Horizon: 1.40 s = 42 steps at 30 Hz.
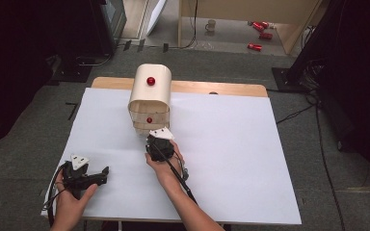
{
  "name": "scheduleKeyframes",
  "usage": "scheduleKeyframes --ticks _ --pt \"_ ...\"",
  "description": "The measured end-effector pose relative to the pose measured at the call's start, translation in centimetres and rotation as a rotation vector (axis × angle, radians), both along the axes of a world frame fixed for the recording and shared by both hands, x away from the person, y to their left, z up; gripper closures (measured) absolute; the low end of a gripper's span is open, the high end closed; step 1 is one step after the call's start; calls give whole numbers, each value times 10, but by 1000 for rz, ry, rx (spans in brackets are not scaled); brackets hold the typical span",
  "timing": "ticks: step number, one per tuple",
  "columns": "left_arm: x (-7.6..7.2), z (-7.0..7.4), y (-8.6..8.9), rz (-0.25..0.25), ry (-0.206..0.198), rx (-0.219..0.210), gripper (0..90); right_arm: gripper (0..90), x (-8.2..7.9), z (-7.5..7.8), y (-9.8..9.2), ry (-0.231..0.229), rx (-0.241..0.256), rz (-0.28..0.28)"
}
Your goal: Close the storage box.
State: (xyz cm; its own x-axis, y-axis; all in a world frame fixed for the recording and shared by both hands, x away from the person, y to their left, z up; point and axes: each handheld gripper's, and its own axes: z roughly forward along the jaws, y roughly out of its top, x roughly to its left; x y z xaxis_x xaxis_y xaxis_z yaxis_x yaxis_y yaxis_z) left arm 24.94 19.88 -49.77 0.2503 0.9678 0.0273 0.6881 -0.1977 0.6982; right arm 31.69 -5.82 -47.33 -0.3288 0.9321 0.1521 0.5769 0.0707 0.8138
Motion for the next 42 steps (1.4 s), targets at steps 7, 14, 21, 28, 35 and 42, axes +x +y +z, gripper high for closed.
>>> scheduleKeyframes --ticks 7,14,21,28,35,42 --pt "0 0 0 0 0 0 54 749 5 -1 -1 -9 -3 4" --pt "0 0 0 0 0 0 55 748 8 -1 -1 -11 -10 12" --pt "0 0 0 0 0 0 54 577 7 1 -5 -5 13 43" --pt "0 0 0 0 0 -1 54 137 0 8 -21 -10 -72 93" --pt "0 0 0 1 0 -1 54 26 -10 12 -49 -8 -95 119" --pt "0 0 0 0 1 1 54 26 -20 10 -90 13 -98 90"
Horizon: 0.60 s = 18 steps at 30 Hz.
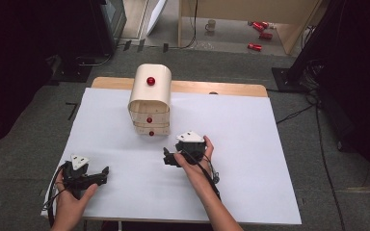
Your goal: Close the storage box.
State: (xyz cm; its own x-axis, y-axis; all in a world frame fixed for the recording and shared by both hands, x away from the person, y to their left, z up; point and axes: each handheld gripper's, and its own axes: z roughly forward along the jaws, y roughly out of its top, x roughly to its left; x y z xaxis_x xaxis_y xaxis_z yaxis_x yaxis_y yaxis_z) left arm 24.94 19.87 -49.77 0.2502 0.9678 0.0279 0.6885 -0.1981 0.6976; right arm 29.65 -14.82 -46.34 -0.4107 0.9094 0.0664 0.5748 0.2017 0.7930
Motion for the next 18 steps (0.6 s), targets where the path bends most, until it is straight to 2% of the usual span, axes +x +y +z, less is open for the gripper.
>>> scheduleKeyframes --ticks 1,2,3,4,6,8,9,10,11,12,16,18 --pt "0 0 0 0 0 0 54 26 0 0 0 0 0 0" --pt "0 0 0 0 0 0 54 26 -2 -1 -11 3 1 -17" --pt "0 0 0 0 0 0 54 26 -2 -1 -11 3 1 -17" --pt "0 0 0 0 0 0 54 26 -5 -1 -22 5 -3 -33" --pt "0 0 0 0 0 1 54 26 -7 -2 -28 8 -4 -40" --pt "0 0 0 1 -1 1 54 26 -12 -4 -44 11 -8 -62" --pt "0 0 0 1 -1 1 54 26 -12 -4 -44 11 -8 -62" --pt "0 0 0 1 -1 1 54 26 -15 -5 -54 17 -2 -76" --pt "0 0 0 1 -1 1 54 26 -15 -5 -54 17 -2 -76" --pt "0 0 0 1 -1 1 54 27 -18 -7 -64 21 7 -95" --pt "0 0 0 2 -2 0 54 27 -22 -9 -79 27 11 -119" --pt "0 0 0 1 -1 1 54 29 -26 -10 -95 28 17 -146"
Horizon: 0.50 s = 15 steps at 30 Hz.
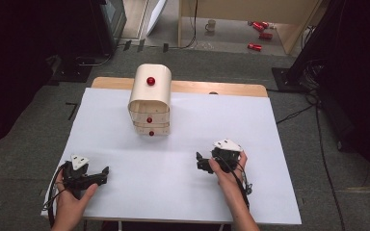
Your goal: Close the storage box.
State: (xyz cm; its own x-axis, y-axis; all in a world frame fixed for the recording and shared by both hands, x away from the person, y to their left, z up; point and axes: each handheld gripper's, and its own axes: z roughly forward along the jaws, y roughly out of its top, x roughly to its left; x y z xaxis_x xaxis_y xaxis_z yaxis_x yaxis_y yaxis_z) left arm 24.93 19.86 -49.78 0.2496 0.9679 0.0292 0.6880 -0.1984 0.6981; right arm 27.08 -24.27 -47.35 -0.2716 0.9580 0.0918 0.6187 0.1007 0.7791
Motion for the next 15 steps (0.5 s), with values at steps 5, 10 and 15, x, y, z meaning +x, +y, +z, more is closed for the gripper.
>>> scheduleKeyframes --ticks 5,10,15 --pt "0 0 0 1 -1 -1 54 37 -8 -4 -24 6 -3 -47" --pt "0 0 0 1 -1 -1 54 39 -15 -8 -42 20 -8 -81" --pt "0 0 0 1 -1 -1 54 45 -25 -11 -63 27 -1 -120"
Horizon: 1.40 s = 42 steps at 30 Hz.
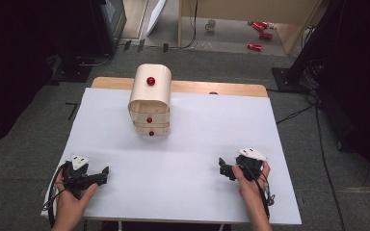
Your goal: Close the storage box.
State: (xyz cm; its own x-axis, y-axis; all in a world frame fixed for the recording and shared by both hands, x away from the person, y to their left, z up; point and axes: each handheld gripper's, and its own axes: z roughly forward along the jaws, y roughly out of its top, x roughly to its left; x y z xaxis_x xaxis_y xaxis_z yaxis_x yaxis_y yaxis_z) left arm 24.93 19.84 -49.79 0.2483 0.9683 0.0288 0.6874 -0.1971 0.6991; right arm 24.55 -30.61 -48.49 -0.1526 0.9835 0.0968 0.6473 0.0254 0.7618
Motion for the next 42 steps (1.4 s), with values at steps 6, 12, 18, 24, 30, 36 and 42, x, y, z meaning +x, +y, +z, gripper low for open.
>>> scheduleKeyframes --ticks 6,12,18,24,30,36,42 --pt "0 0 0 0 0 0 54 52 -15 -4 -30 10 -8 -50" --pt "0 0 0 0 0 0 54 57 -27 -8 -53 20 3 -94" --pt "0 0 0 -1 1 1 54 57 -37 -12 -74 31 -19 -136" --pt "0 0 0 -1 1 0 54 65 -43 -13 -91 38 -8 -152" --pt "0 0 0 -2 1 2 54 66 -51 -15 -104 54 -48 -147" --pt "0 0 0 -2 2 1 54 20 -48 -19 -99 59 -91 -137" --pt "0 0 0 -2 2 2 54 19 -48 -19 -99 61 -84 -137"
